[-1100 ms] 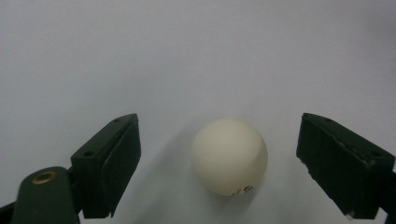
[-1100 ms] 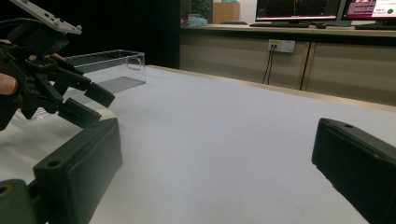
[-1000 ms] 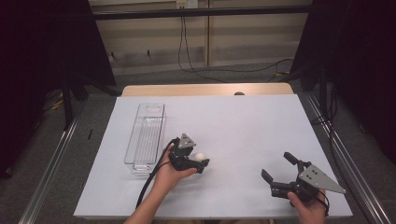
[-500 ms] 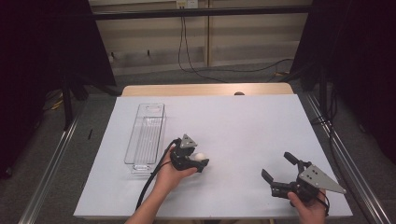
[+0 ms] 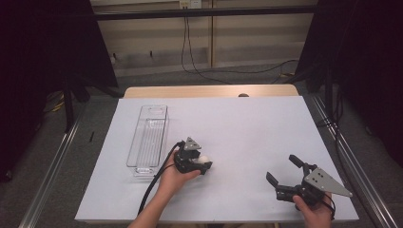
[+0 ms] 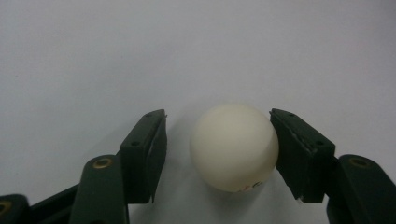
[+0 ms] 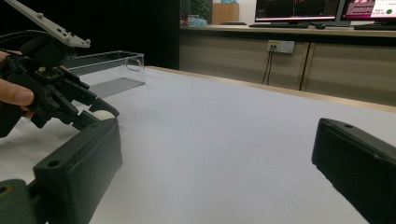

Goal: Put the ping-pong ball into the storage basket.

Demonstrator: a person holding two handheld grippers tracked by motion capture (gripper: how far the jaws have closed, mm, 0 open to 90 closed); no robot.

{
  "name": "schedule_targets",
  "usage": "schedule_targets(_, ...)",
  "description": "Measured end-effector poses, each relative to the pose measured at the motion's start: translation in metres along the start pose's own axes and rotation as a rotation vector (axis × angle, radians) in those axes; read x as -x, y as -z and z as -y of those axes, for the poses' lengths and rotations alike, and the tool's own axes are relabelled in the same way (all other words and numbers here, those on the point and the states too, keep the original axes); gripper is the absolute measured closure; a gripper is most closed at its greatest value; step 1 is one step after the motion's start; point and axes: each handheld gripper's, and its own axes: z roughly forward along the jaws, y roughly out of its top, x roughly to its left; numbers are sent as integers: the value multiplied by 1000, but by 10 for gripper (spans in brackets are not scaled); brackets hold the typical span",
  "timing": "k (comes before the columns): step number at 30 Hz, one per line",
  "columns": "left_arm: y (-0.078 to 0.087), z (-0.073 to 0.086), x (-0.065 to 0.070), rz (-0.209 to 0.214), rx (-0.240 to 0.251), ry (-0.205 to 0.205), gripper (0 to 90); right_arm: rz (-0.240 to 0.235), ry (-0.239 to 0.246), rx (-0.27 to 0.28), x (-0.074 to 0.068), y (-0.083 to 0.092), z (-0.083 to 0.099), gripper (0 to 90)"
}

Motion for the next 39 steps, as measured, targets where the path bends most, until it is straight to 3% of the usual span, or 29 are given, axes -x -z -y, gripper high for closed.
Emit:
schedule_targets(21,0,0,0,4,-26,4,485,10,-3,2,0,0,0,13)
schedule_targets(24,0,1,-2,21,-4,11,491,11,-2,4,0,0,0,13)
schedule_targets(33,2,0,-4,29,-19,16,509,9,1,3,0,0,0,13)
schedule_targets(39,6,-2,-4,37,-3,32,510,8,-5,3,-1,0,0,13)
